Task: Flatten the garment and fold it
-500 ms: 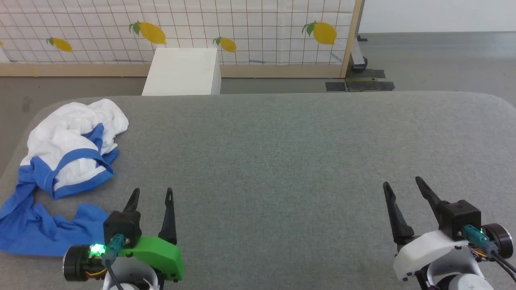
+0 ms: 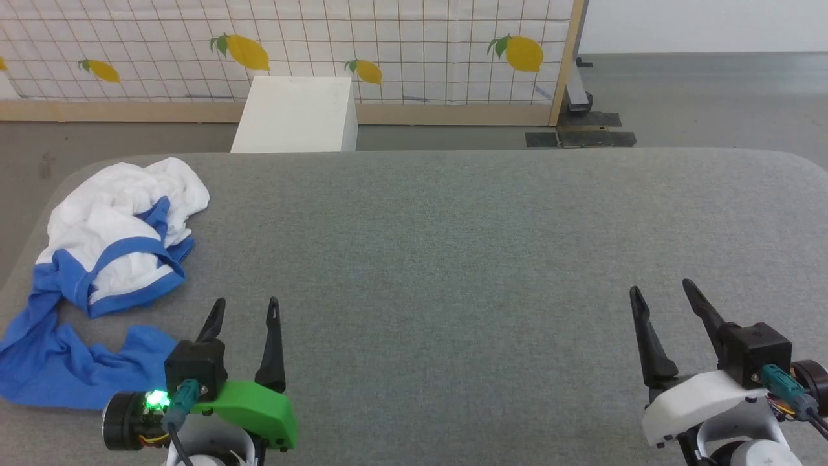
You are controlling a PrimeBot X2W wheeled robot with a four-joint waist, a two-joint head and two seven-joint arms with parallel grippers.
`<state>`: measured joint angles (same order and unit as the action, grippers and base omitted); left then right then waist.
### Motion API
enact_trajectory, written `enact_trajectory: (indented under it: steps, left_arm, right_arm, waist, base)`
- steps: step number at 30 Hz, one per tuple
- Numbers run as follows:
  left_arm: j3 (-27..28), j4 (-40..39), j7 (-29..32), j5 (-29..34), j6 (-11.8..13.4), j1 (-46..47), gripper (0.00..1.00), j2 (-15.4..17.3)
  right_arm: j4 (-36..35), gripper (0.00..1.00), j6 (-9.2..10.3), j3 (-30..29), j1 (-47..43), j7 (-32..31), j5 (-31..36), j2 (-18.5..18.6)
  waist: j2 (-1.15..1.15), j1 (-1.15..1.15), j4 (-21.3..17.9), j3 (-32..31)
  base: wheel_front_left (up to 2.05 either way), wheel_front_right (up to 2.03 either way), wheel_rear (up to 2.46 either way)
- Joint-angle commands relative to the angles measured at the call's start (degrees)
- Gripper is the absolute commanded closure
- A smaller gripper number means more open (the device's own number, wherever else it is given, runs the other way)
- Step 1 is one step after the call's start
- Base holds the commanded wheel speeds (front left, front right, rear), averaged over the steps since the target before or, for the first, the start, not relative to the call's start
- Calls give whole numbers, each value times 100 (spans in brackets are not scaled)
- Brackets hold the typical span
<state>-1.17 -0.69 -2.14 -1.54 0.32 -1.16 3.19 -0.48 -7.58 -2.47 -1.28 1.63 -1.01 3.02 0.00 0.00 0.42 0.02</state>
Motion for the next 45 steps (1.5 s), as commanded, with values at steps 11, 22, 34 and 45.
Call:
enact_trajectory:
  steps: [11, 22, 34, 45]
  left_arm:
    - [-78, -73, -183, -88, 83, -66, 0, -8]
    - [-118, -102, -311, -150, 109, -119, 0, -11]
    - [-166, -145, -475, -235, 151, -180, 0, -14]
    - [-196, -153, -606, -305, 180, -251, 0, -17]
  right_arm:
    - [-74, 0, 2, -71, -70, 192, -37, -4]
    - [-109, 0, 3, -60, -105, 324, -39, -5]
    - [-119, 0, 4, 27, -126, 495, -45, -6]
    - [-89, 0, 5, 122, -139, 630, -61, -8]
  waist:
    - [0, 0, 260, 20]
    - [0, 0, 665, 0]
    - [0, 0, 1249, -2]
    - [0, 0, 1729, -28]
  base:
    - [0, 0, 0]
    - [0, 0, 0]
    - [0, 0, 0]
    - [0, 0, 0]
